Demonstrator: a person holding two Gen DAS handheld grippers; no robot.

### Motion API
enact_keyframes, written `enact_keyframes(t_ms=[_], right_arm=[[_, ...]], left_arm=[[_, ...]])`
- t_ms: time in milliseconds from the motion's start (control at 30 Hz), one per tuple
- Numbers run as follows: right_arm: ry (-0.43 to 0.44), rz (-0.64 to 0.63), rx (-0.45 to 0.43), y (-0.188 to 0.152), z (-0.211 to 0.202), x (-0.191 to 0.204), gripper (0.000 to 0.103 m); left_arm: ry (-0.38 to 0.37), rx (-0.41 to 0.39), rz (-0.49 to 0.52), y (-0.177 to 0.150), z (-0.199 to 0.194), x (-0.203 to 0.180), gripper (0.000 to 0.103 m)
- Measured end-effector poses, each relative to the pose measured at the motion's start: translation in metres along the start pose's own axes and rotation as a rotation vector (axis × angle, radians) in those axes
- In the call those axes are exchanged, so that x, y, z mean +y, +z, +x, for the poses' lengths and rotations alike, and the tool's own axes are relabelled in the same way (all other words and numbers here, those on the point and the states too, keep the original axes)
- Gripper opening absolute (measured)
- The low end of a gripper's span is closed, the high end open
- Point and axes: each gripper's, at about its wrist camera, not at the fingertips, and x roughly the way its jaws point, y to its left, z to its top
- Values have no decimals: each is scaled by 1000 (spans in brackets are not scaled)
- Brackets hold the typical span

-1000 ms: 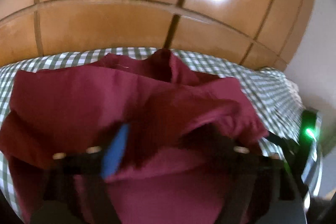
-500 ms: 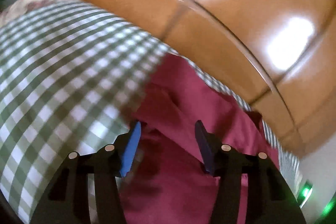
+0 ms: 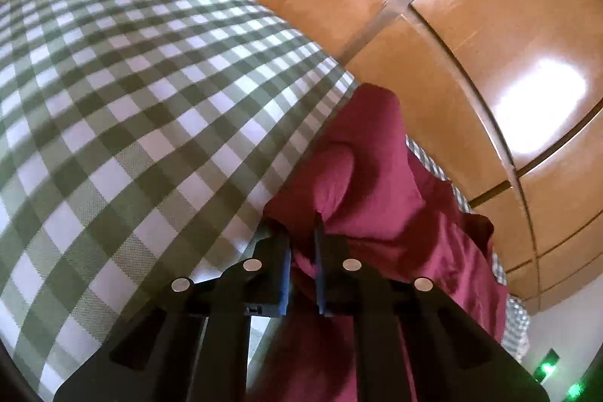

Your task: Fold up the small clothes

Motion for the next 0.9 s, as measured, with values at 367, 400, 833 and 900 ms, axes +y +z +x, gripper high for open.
enact_keyframes(t_ms=[367, 400, 833, 900], right_arm=[[135, -14, -197, -2, -42, -1, 95], [177, -27, -200, 0, -45, 1, 91], [481, -5, 46, 40, 1, 62, 4], [441, 8, 4, 46, -2, 59, 4]], left_arm=[[58, -197, 90, 3, -52, -43, 71], [53, -199, 136, 5, -49, -54, 72], [144, -121, 260, -4, 17, -63, 72], [141, -108, 259, -4, 21, -60, 72]])
